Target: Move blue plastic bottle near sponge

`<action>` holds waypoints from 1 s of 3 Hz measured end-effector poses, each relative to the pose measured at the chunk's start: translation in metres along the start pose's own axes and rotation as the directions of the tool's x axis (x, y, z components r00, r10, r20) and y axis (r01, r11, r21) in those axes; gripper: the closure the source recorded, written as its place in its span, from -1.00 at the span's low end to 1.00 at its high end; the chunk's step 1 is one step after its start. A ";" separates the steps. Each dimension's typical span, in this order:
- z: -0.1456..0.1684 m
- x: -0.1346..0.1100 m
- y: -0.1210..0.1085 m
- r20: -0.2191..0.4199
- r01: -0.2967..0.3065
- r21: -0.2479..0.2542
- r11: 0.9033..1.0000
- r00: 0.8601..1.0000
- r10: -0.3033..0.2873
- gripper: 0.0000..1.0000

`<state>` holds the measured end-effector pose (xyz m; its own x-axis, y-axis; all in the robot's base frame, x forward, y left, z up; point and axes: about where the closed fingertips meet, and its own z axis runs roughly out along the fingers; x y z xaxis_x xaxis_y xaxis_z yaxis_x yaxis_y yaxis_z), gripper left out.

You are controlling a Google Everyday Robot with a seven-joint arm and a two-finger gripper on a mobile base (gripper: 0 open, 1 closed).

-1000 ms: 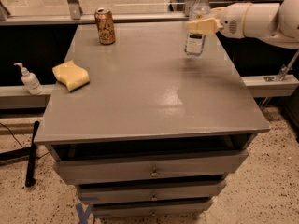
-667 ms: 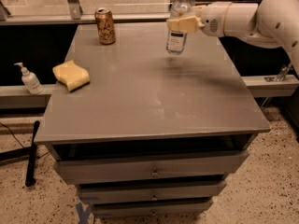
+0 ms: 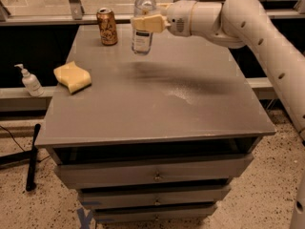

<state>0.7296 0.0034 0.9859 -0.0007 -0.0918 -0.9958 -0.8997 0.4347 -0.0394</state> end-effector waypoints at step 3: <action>0.078 0.026 0.052 0.004 -0.041 -0.105 0.994 0.999 0.042 1.00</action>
Offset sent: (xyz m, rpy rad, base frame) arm -0.0090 0.0973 -0.0532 0.0179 0.0645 0.0938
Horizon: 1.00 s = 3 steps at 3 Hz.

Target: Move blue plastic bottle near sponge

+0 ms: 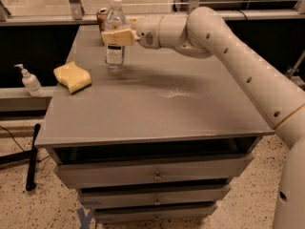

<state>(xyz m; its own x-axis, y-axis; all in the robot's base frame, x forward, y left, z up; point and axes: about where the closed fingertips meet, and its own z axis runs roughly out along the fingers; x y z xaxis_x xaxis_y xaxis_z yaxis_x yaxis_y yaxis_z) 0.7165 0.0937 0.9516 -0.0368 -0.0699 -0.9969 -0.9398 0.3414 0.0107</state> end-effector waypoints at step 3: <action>0.027 0.014 0.032 -0.046 0.001 -0.068 0.998 0.999 -0.004 1.00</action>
Offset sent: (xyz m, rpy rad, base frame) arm -0.0233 0.0328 -0.0209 -0.0389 0.0258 0.0612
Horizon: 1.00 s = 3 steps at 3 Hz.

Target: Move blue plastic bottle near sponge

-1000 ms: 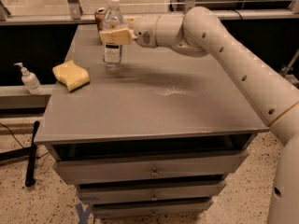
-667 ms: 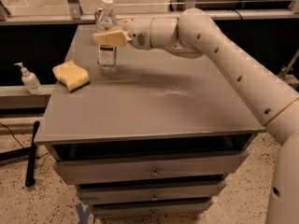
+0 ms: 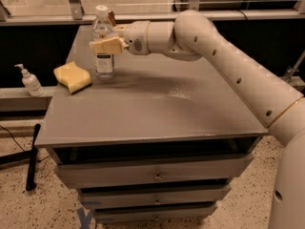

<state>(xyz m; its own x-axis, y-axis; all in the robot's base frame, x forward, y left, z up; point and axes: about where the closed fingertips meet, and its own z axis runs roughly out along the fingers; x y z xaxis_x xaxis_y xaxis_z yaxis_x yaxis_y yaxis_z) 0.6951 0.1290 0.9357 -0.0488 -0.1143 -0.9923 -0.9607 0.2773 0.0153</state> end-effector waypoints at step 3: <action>0.015 0.004 0.002 -0.035 0.014 -0.019 1.000 0.999 -0.015 -0.28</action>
Offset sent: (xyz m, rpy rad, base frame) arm 0.0046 0.0097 -0.0069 -0.0448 -0.0031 0.0107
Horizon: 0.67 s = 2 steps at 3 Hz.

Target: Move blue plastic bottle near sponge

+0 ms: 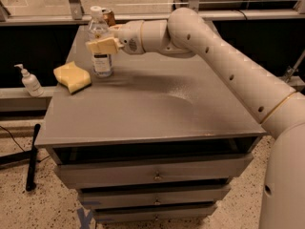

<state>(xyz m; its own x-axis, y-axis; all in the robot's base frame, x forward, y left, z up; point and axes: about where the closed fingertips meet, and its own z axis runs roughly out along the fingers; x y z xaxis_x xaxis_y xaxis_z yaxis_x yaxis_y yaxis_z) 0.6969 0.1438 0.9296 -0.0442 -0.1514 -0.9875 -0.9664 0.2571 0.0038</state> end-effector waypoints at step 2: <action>0.006 0.000 0.003 -0.003 0.001 -0.015 1.000 1.000 -0.001 -1.00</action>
Offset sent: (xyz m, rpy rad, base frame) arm 0.0008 0.0035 -0.0010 -0.0036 0.0030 0.0126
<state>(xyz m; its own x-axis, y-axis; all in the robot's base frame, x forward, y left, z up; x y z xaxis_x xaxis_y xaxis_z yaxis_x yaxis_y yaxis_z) 0.6960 0.1504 0.9288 -0.0441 -0.1547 -0.9870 -0.9702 0.2422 0.0054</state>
